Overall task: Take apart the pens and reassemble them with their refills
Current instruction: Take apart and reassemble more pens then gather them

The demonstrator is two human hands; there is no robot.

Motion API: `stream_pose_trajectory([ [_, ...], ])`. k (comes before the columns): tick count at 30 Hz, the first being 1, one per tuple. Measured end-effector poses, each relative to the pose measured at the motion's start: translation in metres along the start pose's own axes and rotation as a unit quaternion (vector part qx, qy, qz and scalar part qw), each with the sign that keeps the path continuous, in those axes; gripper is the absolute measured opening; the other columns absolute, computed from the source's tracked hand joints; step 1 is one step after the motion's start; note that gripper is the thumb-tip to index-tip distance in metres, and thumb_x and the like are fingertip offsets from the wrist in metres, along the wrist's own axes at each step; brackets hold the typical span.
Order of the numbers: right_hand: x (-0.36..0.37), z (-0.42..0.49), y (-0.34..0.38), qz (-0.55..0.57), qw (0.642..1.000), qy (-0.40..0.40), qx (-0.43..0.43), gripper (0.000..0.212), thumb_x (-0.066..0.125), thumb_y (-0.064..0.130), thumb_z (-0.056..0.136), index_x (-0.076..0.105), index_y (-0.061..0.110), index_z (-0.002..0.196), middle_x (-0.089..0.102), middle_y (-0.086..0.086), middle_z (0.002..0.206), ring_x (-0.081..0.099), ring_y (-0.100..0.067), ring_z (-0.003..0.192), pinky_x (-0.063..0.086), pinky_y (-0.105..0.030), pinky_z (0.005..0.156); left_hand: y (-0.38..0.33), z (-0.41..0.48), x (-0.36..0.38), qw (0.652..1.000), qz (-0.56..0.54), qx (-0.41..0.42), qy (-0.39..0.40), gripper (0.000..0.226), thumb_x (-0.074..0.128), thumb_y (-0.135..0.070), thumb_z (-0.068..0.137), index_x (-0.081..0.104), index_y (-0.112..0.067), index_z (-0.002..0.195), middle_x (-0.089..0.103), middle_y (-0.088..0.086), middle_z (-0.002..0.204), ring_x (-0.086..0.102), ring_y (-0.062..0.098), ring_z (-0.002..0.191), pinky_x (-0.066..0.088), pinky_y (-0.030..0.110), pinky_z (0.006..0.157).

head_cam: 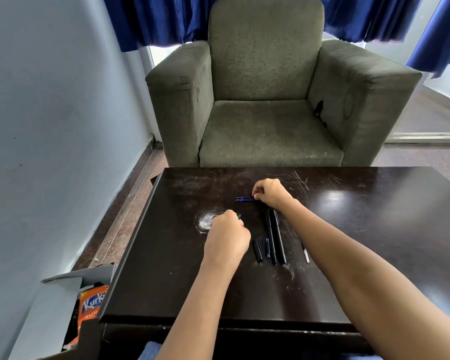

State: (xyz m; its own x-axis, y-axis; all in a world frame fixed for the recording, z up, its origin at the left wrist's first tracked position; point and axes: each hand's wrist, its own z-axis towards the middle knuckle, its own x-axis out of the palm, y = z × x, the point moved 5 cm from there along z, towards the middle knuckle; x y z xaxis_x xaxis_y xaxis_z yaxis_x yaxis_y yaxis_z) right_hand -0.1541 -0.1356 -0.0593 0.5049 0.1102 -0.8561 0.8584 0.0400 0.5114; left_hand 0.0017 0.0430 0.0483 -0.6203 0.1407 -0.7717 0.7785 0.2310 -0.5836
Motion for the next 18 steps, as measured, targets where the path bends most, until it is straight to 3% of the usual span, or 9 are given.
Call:
stream_pose_trajectory([
  [18,0.0013,0.0028,0.0062,-0.014,1.000,-0.002,0.010,0.014,0.064,0.012,0.081,0.065,0.026,0.075,0.067,-0.011,0.096,0.065,-0.028,0.089,0.055,-0.039,0.083,-0.0022,-0.0006,-0.0007,1.000,0.012,0.004,0.003,0.032,0.040,-0.012,0.099,0.053,-0.008,0.127,0.055,0.013,0.124,0.059,0.025,0.106,0.048,0.031,0.084],
])
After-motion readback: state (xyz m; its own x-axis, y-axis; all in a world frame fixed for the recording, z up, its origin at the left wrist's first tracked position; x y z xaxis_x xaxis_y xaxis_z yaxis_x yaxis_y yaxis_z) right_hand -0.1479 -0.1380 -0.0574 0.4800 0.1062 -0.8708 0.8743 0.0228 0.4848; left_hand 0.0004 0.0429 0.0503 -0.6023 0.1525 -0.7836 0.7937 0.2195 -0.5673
